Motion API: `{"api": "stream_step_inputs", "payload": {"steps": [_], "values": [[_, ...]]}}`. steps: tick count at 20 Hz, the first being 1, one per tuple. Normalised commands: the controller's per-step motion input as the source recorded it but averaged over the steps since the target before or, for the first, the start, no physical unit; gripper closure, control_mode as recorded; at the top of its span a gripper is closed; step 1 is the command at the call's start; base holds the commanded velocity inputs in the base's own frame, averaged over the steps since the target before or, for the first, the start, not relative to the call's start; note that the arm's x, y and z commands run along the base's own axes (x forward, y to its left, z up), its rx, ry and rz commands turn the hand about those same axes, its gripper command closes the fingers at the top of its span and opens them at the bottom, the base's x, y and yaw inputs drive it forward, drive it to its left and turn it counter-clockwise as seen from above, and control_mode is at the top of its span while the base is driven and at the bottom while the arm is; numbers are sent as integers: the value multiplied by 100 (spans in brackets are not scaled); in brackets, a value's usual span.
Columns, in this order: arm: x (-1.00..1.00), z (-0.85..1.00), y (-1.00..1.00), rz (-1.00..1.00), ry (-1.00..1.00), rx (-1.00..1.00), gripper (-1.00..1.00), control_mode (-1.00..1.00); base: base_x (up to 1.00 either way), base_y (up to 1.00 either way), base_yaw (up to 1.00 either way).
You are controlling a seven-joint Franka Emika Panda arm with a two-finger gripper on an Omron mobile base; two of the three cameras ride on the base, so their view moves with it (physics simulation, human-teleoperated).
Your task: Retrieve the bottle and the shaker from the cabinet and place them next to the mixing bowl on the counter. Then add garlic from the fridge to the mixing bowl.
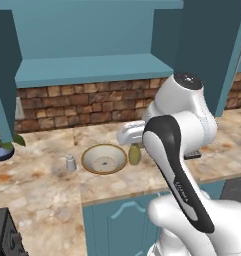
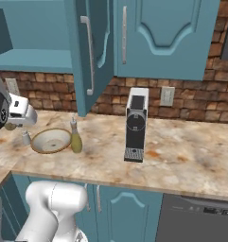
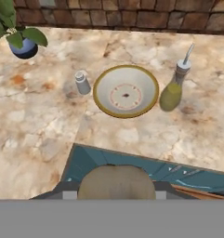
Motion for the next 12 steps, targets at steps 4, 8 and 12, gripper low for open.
{"api": "stream_step_inputs", "payload": {"steps": [4,8,12], "values": [[0,0,0,0,0,0,100,100,0,0,0],[0,0,0,0,0,0,100,100,0,0,0],[0,0,0,0,0,0,100,100,0,0,0]]}}
